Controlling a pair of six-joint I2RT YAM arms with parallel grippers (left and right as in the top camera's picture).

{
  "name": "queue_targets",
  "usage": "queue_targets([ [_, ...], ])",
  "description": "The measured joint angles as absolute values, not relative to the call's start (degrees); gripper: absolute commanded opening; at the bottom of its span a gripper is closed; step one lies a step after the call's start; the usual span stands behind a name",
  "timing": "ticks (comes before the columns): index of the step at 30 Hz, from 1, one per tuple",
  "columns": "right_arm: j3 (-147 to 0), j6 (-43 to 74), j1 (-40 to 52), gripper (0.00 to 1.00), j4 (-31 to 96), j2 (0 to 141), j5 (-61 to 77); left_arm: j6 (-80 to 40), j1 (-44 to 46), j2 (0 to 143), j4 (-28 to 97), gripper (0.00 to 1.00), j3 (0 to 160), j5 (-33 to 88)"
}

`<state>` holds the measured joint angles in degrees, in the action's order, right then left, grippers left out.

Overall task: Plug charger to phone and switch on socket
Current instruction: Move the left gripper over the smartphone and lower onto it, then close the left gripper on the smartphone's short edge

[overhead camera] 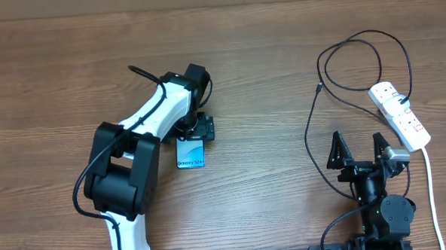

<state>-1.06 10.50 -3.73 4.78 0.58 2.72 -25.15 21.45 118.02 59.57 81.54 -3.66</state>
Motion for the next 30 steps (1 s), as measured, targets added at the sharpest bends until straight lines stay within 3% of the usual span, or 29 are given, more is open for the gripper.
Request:
queue_targets([
  [30,-1.06,10.52,-3.73,1.0,4.78,0.58,2.72,-21.21,19.77,115.44,50.37,0.99,75.72,-0.14],
])
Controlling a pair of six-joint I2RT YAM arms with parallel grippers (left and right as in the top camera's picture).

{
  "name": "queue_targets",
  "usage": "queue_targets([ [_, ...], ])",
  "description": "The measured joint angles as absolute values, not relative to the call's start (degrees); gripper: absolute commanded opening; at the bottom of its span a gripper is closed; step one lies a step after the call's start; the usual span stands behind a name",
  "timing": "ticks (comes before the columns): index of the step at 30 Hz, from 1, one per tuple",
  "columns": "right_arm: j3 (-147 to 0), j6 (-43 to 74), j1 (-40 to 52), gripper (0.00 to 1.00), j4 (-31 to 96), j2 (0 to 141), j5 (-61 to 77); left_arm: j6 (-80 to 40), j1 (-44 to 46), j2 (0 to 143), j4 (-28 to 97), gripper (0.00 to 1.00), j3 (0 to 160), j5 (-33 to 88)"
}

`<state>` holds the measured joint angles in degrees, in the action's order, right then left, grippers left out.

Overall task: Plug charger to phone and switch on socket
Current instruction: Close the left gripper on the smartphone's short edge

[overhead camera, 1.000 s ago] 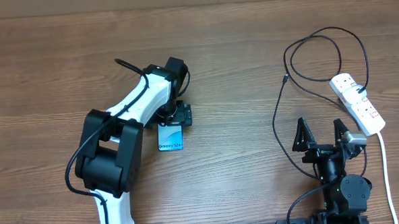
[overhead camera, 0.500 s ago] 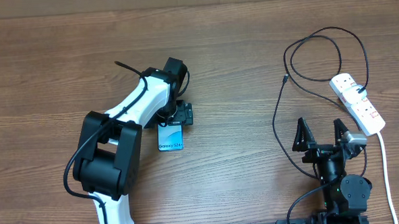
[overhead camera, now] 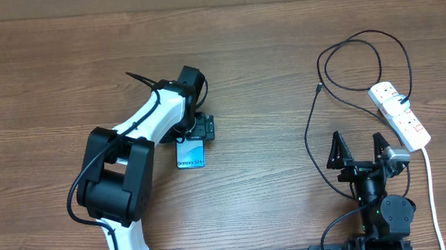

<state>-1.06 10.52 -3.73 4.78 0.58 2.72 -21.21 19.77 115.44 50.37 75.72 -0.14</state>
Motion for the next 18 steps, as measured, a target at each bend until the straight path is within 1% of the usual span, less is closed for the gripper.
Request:
queue_targets([
  [10,-1.06,10.48,-3.73,1.0,4.78,0.58,2.7,-20.53,15.92,114.67,50.52,1.0,74.13,0.64],
  [17,-1.06,10.52,-3.73,1.0,4.78,0.58,2.72,-20.56,15.9,114.1,49.69,1.0,73.06,0.43],
  [18,-1.06,10.5,-3.73,1.0,4.8,0.58,2.7,-20.58,16.1,114.1,49.69,0.98,73.06,0.38],
])
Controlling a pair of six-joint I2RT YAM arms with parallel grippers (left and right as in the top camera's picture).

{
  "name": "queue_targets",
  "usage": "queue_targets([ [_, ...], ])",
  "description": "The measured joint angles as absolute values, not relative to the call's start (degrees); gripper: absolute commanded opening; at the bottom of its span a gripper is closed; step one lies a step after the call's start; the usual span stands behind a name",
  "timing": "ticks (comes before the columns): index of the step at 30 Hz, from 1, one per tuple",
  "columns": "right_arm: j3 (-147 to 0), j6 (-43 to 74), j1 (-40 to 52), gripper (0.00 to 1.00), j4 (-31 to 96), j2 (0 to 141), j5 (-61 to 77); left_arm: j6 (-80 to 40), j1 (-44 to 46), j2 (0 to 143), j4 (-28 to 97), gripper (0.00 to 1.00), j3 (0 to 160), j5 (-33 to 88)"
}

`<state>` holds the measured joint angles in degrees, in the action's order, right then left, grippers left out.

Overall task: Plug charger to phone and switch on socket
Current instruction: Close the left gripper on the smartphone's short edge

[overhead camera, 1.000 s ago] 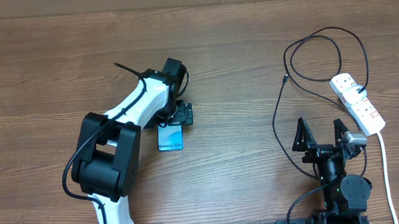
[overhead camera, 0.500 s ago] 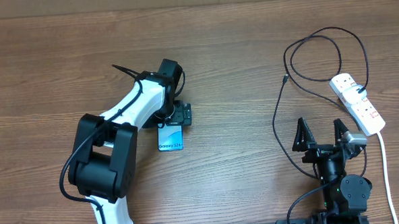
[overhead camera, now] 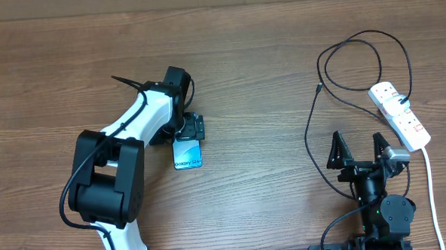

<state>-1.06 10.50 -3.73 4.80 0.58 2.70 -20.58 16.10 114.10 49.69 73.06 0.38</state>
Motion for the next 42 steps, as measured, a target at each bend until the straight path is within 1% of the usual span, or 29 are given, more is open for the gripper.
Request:
queue_targets([
  [4,-1.06,10.52,-3.7,1.0,4.78,0.58,2.7,-20.6,16.38,114.1,49.71,0.89,73.06,0.62],
  [6,-1.06,10.5,-3.73,1.0,4.75,0.58,2.72,-20.6,16.51,114.1,49.87,0.88,73.06,0.8],
  [9,-1.06,10.52,-3.7,1.0,4.78,0.58,2.72,-20.6,16.51,114.1,50.06,0.89,73.06,0.86],
  [14,-1.06,10.5,-3.73,1.0,4.78,0.58,2.72,-21.04,16.53,114.1,50.94,0.98,73.06,0.97],
  [16,-1.06,10.5,-3.73,1.0,4.75,0.58,2.72,-21.08,16.53,114.1,51.66,0.99,73.06,1.23],
  [20,-1.06,10.52,-3.73,1.0,4.75,0.58,2.72,-21.19,16.53,114.1,52.56,0.88,73.03,1.58],
  [23,-1.06,10.5,-3.7,1.0,4.75,0.58,2.7,-21.52,16.56,114.1,53.04,0.82,73.01,1.87],
  [26,-1.06,10.5,-3.73,1.0,4.8,0.58,2.7,-22.2,16.91,114.1,53.17,0.73,72.95,2.09],
  [28,-1.06,10.5,-3.73,1.0,4.78,0.58,2.72,-22.33,17.02,114.1,53.23,0.7,72.88,2.15],
  [30,-1.06,10.52,-3.73,1.0,4.78,0.58,2.7,-22.33,17.17,114.1,53.23,0.63,72.88,2.07],
  [36,-1.06,10.48,-3.7,1.0,4.75,0.58,2.7,-22.31,17.17,114.1,53.34,0.61,72.88,2.15],
  [42,-1.06,10.5,-3.7,1.0,4.8,0.58,2.72,-22.31,17.17,114.32,55.11,0.54,73.58,2.94],
])
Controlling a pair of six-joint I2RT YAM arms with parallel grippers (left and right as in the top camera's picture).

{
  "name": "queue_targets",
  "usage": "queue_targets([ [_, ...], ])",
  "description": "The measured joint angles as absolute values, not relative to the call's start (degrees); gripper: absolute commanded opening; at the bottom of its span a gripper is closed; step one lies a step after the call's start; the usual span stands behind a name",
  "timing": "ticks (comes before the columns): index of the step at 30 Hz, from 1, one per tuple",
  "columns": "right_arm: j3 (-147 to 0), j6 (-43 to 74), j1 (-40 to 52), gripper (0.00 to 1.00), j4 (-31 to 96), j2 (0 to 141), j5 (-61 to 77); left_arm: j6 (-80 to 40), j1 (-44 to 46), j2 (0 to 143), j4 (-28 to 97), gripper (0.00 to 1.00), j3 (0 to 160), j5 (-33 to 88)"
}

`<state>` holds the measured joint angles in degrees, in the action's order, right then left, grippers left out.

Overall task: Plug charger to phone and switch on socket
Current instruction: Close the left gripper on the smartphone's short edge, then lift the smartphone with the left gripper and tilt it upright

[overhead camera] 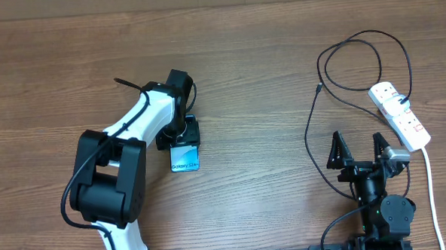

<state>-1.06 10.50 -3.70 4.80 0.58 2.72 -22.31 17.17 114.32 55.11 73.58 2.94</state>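
The phone [184, 158], its blue screen reading Galaxy S24, lies left of the table's middle. My left gripper [186, 136] is shut on its far end, with the white arm reaching in from the front left. The black charger cable [311, 132] loops across the right side, and its free plug tip [319, 87] rests on the wood. The cable's other end goes into the white socket strip [400, 116] at the far right. My right gripper [357, 151] stands open near the front edge, between the cable and the strip, with nothing in it.
A white mains lead [432, 191] runs from the strip down to the front edge on the right. The wooden table [251, 71] lies between the phone and the cable. The right arm's base [381, 216] sits at the front.
My left gripper and the phone have shifted slightly left and toward the front. The phone's tilt changed a little. The right arm, cable and strip have not moved.
My left gripper was on the phone's far end at the oldest moment and a second later, with the phone in the same place. By 1.4 s ago gripper and phone stood further left, and now slightly left and nearer again. The right gripper stayed open throughout.
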Motion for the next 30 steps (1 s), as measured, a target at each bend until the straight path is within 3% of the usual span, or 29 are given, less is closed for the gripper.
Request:
queue_targets([
  [30,-1.06,10.5,-3.73,1.0,4.82,0.58,2.72,-20.51,17.28,120.25,79.7,0.44,91.72,14.09],
])
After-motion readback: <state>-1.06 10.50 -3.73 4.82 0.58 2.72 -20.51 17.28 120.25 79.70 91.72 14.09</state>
